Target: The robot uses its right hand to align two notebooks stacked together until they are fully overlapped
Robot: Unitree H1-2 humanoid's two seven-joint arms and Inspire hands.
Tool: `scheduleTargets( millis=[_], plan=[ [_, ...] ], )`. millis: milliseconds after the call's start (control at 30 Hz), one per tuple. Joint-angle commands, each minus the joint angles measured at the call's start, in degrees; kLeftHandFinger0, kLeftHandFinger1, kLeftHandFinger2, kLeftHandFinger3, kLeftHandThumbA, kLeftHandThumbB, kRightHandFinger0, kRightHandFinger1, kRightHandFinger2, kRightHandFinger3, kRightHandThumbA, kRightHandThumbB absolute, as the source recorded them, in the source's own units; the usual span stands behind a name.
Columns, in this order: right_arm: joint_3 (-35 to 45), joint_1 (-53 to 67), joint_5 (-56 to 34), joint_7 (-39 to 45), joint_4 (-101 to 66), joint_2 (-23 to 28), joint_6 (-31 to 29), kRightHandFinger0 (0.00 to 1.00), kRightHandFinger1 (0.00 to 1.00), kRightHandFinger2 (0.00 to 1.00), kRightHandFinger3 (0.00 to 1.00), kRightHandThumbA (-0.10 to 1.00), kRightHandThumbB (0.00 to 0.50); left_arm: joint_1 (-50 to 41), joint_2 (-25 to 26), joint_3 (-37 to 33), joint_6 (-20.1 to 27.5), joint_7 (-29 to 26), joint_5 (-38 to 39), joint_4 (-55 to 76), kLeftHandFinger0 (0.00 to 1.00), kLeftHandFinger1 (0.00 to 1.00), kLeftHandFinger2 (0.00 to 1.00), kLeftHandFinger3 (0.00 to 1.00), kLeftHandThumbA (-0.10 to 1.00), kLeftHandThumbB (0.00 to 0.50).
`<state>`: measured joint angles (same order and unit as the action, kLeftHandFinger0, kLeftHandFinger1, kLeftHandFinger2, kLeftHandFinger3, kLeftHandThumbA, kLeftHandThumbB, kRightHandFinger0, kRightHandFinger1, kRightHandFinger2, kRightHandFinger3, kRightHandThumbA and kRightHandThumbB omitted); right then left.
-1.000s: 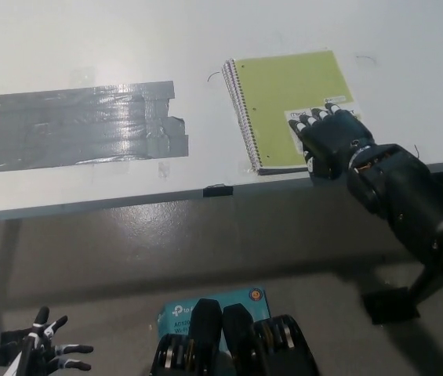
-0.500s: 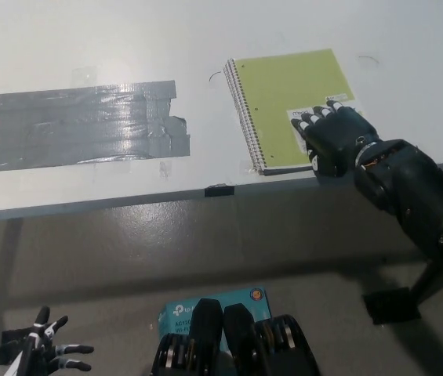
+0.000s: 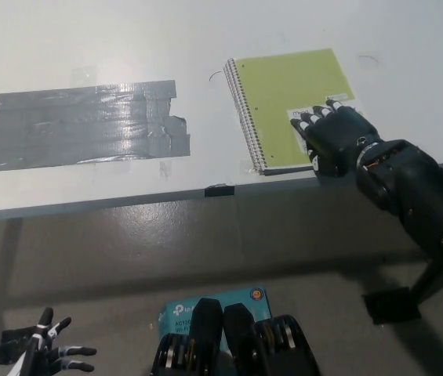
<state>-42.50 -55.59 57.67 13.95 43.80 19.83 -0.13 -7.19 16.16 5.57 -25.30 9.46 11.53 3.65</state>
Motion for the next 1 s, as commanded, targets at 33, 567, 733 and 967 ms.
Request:
scheduleTargets(
  millis=[33, 567, 733, 967],
  plan=[
    [0.4, -1.7, 0.7, 4.6, -1.9, 1.8, 2.0, 1.0, 1.0, 1.0, 1.0, 1.0, 0.5, -0.6, 1.6, 0.3, 0.8, 1.2, -0.1, 1.0, 0.31, 0.47, 0.54, 1.0, 1.0, 0.5],
    [9.7, -16.3, -5.1, 11.5, -3.5, 3.0, 4.4, 1.0, 1.0, 1.0, 1.0, 1.0, 0.5, -3.2, 1.3, 1.1, 0.5, 0.8, -0.2, -0.5, 0.48, 0.49, 0.56, 1.0, 1.0, 0.5],
    [14.3, -23.4, -7.8, 11.8, -1.4, 1.4, 5.8, 1.0, 1.0, 1.0, 1.0, 1.0, 0.5, -3.6, 1.4, 1.2, 0.4, 1.1, -0.1, -1.0, 0.47, 0.45, 0.54, 1.0, 1.0, 0.5],
    [18.1, -30.5, -9.8, 12.9, -0.1, 2.5, 7.3, 1.0, 1.0, 1.0, 1.0, 1.0, 0.5, -4.8, 1.1, 1.2, 0.8, 1.5, 0.5, -1.0, 0.41, 0.46, 0.53, 1.0, 1.0, 0.5]
  ],
)
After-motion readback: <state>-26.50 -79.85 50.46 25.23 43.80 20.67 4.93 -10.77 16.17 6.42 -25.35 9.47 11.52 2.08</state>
